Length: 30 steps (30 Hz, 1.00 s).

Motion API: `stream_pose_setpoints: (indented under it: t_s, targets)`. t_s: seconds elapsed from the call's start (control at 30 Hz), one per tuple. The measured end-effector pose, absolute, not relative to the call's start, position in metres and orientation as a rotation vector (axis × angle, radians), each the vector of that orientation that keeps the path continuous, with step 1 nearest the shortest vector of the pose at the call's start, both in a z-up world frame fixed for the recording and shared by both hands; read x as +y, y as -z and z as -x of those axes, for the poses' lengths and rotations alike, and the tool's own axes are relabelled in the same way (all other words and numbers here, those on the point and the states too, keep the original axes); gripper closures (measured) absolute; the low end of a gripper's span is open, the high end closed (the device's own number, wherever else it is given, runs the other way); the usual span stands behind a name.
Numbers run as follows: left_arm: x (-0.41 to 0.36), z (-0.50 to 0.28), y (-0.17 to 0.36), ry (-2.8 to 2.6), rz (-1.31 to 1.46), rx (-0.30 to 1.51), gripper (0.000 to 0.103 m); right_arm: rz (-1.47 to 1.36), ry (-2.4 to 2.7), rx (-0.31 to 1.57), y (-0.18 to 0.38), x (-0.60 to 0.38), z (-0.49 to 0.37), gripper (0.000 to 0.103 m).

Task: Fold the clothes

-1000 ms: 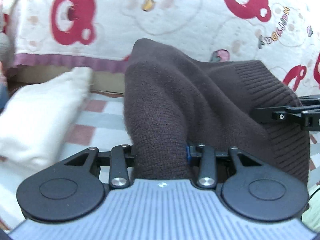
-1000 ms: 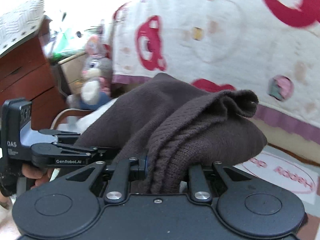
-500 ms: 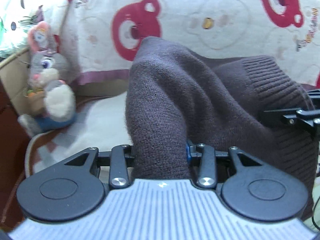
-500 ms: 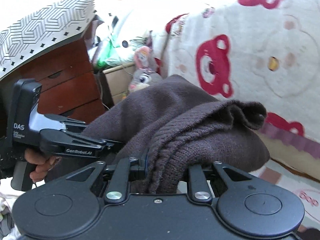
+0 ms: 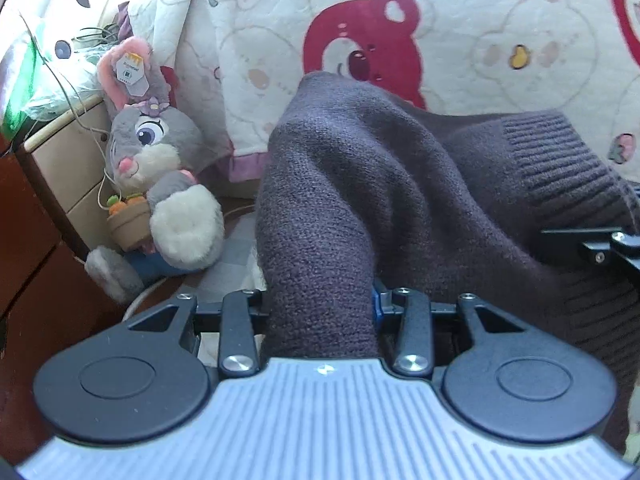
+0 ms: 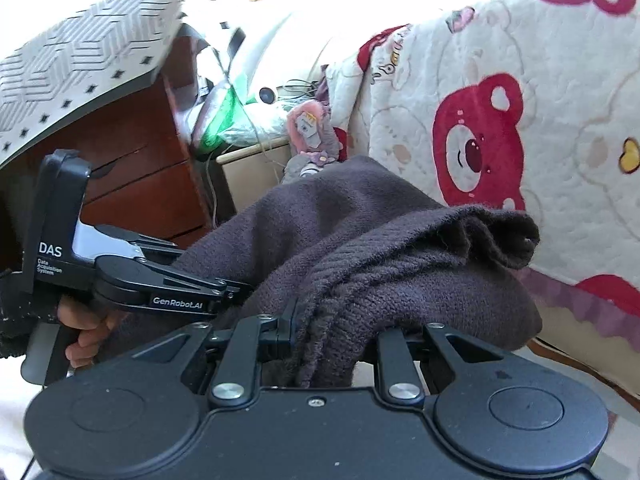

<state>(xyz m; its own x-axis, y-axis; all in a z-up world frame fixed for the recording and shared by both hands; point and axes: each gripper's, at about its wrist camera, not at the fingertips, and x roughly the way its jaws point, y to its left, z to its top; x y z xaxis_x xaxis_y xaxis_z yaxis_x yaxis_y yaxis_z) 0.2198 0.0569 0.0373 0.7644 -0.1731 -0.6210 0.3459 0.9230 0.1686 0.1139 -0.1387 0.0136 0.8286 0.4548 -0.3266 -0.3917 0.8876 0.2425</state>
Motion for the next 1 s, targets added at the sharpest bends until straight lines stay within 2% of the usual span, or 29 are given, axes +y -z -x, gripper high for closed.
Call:
stream_pose_setpoints:
  t_s: [0.27, 0.4, 0.43, 0.57, 0.63, 0.73, 0.77, 1.0]
  targets:
    - [0.063, -0.318, -0.006, 0.289, -0.379, 0.642, 0.065, -0.330, -0.410, 0.376, 0.019, -0.138, -0.210, 0.081]
    - [0.064, -0.371, 0.031, 0.289, -0.378, 0.725, 0.063, -0.428, -0.390, 0.443, 0.066, -0.143, -0.265, 0.080]
    - [0.065, -0.385, 0.045, 0.270, -0.379, 0.761, 0.060, -0.442, -0.389, 0.477, 0.081, -0.144, -0.281, 0.075]
    - [0.074, -0.422, 0.093, 0.153, -0.371, 0.831, 0.046, -0.523, -0.341, 0.590, 0.133, -0.158, -0.316, 0.067]
    - [0.085, -0.426, 0.096, 0.122, -0.322, 0.820, 0.043, -0.621, -0.368, 0.585, 0.139, -0.170, -0.311, 0.042]
    - [0.111, -0.431, 0.089, 0.053, -0.225, 0.819, 0.043, -0.634, -0.396, 0.584, 0.140, -0.176, -0.297, 0.038]
    - [0.121, -0.430, 0.086, 0.030, -0.196, 0.813, 0.046, -0.643, -0.407, 0.591, 0.141, -0.177, -0.291, 0.038]
    - [0.192, -0.390, 0.084, 0.037, 0.158, 0.798, 0.046, -0.811, -0.456, 0.603, 0.159, -0.179, -0.257, 0.033]
